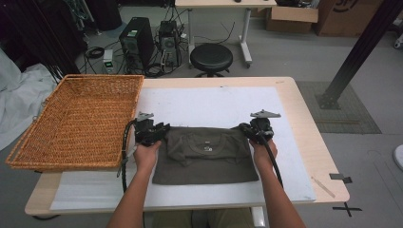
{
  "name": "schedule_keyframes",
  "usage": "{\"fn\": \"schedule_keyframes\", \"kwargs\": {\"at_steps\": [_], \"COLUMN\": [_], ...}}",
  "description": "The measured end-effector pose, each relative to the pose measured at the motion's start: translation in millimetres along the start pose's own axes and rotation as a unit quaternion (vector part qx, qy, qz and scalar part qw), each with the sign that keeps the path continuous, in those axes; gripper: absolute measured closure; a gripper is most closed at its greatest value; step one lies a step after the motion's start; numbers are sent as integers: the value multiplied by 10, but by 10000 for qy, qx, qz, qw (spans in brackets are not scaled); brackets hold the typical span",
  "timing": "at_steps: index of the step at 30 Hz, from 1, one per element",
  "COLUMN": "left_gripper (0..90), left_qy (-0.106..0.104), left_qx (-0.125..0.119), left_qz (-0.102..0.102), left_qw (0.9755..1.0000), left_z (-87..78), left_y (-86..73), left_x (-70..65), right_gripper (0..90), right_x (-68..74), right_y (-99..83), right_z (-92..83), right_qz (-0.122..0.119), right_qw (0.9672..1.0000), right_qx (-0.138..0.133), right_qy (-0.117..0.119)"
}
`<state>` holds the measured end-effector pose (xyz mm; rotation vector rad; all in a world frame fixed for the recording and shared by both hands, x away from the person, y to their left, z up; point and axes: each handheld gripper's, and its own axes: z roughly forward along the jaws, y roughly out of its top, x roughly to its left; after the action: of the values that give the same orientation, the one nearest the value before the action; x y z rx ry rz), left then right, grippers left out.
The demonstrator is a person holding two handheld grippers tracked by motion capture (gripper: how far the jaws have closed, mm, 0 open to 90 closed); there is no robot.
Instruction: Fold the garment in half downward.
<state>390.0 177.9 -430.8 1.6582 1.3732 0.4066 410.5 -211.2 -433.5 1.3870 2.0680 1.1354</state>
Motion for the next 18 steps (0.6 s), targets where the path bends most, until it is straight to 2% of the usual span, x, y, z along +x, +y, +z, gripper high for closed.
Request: {"fn": "schedule_keyframes", "kwargs": {"at_steps": [3, 6, 8, 10, 12, 14, 15, 18], "left_gripper": [458, 437, 420, 391, 368, 366, 381, 614], "left_qy": [-161, -442, -620, -739, -813, -897, -923, -909], "left_qx": [-132, -290, -366, -377, -244, -134, -68, 114], "left_qz": [227, 187, 187, 288, 398, 390, 385, 463], "left_qw": [9995, 9984, 9972, 9961, 9956, 9951, 9950, 9947], "left_z": [-143, -307, -395, -450, -445, -413, -395, -353], "left_y": [-73, -182, -274, -364, -428, -469, -478, -494], "left_x": [-55, -111, -167, -234, -291, -337, -359, -394], "right_gripper": [642, 591, 568, 542, 533, 538, 550, 692], "right_x": [-58, -76, -46, 9, 75, 160, 203, 308], "right_y": [-81, -229, -319, -398, -439, -443, -430, -372], "right_z": [-176, -427, -570, -678, -715, -698, -670, -561], "right_qz": [257, 411, 443, 449, 408, 320, 279, 81], "right_qw": [9990, 9963, 9949, 9932, 9913, 9910, 9911, 9925], "right_qx": [-329, -631, -711, -754, -690, -598, -516, -324], "right_qy": [164, 404, 554, 767, 1048, 1158, 1198, 1177]}}
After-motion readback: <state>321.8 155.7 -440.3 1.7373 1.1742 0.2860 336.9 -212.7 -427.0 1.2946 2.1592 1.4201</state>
